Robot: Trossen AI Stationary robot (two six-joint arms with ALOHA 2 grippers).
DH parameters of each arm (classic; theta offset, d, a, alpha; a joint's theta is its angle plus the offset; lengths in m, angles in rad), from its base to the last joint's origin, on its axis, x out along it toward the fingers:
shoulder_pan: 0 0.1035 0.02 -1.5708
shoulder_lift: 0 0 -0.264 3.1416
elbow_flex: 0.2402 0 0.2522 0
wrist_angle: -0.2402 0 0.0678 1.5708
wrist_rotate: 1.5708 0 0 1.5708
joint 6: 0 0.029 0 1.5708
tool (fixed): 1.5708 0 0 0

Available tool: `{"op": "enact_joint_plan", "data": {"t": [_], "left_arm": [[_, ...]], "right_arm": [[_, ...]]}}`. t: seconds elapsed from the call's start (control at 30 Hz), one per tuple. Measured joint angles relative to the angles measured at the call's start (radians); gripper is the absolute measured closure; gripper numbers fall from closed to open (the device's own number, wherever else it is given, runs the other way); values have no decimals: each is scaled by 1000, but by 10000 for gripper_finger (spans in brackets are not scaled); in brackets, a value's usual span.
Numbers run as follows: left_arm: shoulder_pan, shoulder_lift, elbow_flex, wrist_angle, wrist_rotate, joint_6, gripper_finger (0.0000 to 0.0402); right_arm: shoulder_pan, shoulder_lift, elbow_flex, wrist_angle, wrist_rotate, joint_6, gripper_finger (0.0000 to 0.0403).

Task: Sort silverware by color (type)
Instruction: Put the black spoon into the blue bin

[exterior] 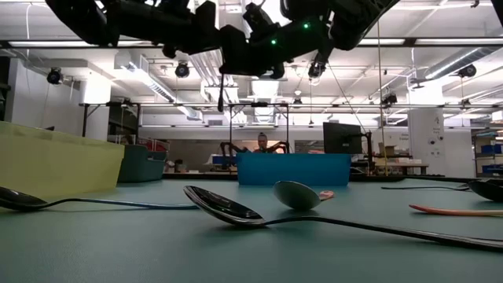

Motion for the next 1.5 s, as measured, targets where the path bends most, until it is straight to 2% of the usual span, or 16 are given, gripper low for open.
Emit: {"op": "enact_joint_plan", "data": {"t": [0.13,0.2,0.4,0.73,0.93,1.17,1.33,1.5], "left_arm": [[1,-1,0,-1,-26,-17,380],[1,-2,0,-1,-30,-24,394],[1,-2,0,-9,-37,-42,400],[0,-37,0,-51,-21,-46,401],[11,-149,0,-233,-20,-48,401],[63,-318,0,-521,-21,-91,401],[163,-394,67,-791,21,-158,401],[324,-398,166,-1034,131,-179,401]], "right_arm": [[0,0,0,-2,1,4,394],[0,0,0,-3,5,5,394],[0,0,-1,-21,-2,17,378],[0,-6,-1,-63,-5,73,276],[0,-39,-1,-162,-4,97,241],[0,-85,0,-262,-3,95,232],[0,-119,0,-390,-4,97,232],[-7,-146,0,-519,-1,108,232]]}}
